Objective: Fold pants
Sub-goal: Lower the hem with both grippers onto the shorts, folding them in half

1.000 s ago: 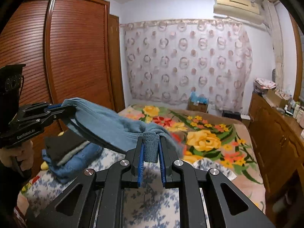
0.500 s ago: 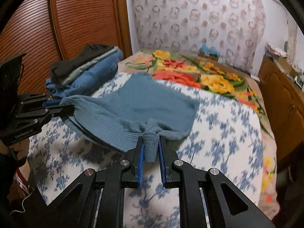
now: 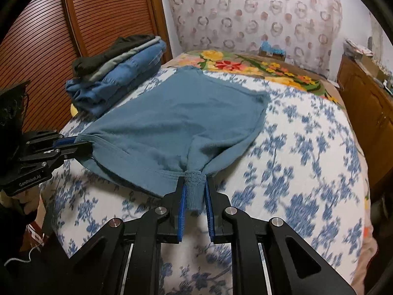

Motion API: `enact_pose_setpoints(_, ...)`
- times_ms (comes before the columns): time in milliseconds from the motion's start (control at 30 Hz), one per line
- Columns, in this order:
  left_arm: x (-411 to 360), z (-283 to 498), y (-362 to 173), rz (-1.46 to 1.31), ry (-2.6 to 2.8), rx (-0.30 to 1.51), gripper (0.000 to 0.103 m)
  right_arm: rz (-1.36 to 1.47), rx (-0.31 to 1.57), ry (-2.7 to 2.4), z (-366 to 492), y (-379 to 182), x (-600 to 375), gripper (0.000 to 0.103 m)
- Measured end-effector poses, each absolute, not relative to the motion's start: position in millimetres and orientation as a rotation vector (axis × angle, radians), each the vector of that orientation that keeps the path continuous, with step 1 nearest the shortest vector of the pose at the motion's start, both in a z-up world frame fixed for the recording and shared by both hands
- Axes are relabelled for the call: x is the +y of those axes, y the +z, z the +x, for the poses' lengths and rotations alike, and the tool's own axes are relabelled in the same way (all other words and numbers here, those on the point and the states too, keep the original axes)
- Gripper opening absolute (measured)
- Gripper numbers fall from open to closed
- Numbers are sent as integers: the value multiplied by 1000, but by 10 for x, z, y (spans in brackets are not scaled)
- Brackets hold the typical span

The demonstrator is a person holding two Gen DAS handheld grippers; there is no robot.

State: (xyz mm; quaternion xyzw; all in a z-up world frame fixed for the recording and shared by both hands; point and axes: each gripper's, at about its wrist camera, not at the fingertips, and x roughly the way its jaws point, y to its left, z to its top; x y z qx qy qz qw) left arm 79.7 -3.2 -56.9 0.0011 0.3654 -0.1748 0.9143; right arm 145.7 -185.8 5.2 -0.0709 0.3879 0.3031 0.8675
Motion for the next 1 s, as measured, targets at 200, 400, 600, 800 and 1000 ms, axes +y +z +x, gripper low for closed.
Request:
enact_pose_setpoints(200,-29,648,-648,-21,-359,754,11,-143,814,637,1328,-74,-1875,14)
enact_pose_setpoints(400,-28,511,-656,-37,-365,749,11,-129,806,637,1169,-106,-1930,14)
enact_pose_setpoints(600,-9,443,-678,-46,-369,754,11,-148,801,635,1016,-116,-1946,14)
enact_pose_setpoints(800,12,479,-839,-61,-351,804,17,-151,824,618,1001,-223,-1918,14)
enact_pose_setpoints(1000,15,489,-880,-77,-346,806,38,-128,836,609,1016,-285,-1938,15)
